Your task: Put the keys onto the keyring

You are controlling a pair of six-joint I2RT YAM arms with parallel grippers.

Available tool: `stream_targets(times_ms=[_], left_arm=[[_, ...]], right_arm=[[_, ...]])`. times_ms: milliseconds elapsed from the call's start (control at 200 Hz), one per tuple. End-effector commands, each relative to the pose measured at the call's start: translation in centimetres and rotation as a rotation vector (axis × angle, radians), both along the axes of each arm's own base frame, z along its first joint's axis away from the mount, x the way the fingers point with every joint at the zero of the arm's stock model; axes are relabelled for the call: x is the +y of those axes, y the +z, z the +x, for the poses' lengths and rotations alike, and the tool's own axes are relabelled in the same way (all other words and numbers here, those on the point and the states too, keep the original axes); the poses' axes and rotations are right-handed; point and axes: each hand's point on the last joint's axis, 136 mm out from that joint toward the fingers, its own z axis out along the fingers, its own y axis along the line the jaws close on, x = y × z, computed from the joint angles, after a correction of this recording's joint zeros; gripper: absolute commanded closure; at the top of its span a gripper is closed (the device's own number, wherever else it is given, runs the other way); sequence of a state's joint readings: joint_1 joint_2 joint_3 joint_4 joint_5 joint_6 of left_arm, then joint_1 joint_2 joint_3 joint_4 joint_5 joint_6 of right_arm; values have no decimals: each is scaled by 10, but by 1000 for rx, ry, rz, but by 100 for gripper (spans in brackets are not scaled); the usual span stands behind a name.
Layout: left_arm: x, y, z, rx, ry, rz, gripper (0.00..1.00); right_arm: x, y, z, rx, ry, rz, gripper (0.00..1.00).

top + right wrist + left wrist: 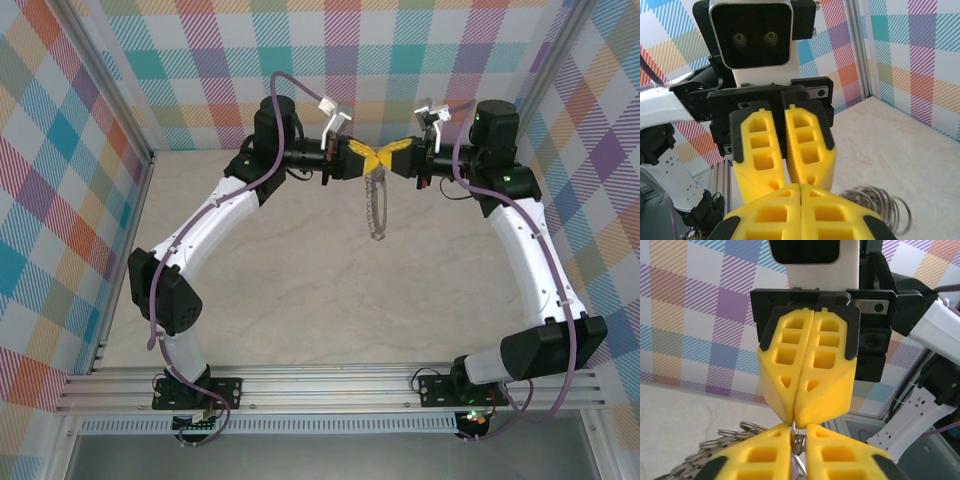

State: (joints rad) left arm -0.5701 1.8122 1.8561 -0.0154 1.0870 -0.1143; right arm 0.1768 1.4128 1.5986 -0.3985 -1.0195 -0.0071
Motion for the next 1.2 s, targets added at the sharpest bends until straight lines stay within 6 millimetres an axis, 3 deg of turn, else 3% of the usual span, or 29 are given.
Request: stream_targets(times_ms=[0,245,290,325,560,685,755,865,1195], left_arm=[[-11,17,-16,-62,-55,-44,99],[-14,16,-3,-59,40,-66,100],[-14,16,0,-64,62,-72,100],[-13,17,2,-69,76,-77,100],[-10,23,8,-65,113,-104,100],[-9,25,11,-62,129,-121,100],[-9,27,11,-60,131,-129,100],[-10,29,13,-51,138,-145,100],[-9,34,16,-24,146,-187,100]], right_arm=[[6,4,-5,-15,52,25,100],[6,11,-2,-5,43,49,100],[5,13,3,-2,14,51,88],[2,15,7,0,-12,54,84],[-40,23,30,15,-210,157,76],[-54,10,36,32,-307,182,71],[-59,0,37,40,-353,193,62],[-62,-17,36,60,-390,199,56],[-49,-37,14,26,-337,181,42]])
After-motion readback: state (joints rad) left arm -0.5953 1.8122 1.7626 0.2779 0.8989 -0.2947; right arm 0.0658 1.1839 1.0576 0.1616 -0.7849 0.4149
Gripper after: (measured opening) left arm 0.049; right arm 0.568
